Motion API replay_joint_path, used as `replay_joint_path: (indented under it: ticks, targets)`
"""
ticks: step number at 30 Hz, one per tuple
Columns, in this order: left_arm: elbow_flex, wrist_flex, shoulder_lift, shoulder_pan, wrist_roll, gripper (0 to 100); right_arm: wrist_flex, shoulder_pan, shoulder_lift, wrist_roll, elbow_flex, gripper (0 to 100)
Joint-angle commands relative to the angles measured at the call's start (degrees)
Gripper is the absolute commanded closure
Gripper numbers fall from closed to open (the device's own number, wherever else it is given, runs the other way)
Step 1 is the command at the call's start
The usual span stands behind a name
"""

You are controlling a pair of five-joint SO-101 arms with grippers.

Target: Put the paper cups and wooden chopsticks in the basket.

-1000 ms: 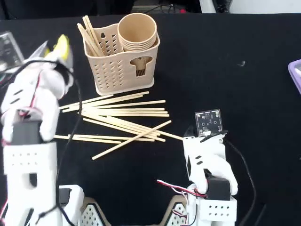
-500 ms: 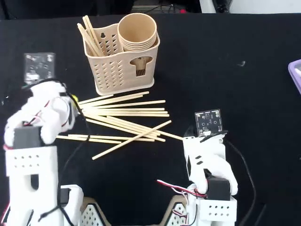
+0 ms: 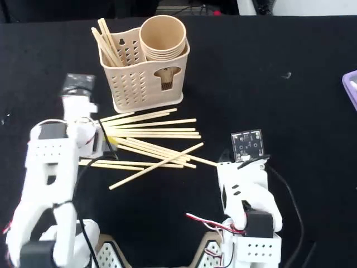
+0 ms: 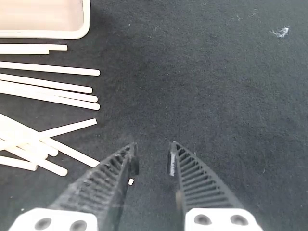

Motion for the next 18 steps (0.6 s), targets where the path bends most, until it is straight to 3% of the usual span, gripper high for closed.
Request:
replay_joint_path:
  ticks: [1,8,18]
  targets:
    - [-3.6,-1.1,4.7,2.7,-4.2,67,-1.4,-0.6,-3.7,0.6,-0.1,88.4]
    - [-6.0,-1.1,12.7,3.9,-14.6,67,-1.4,-0.6,-3.7,0.6,0.1,88.4]
    - [-6.8,-4.0,20.6,3.3,-23.7,67,-1.4,-0.7,-3.7,0.6,0.1,88.4]
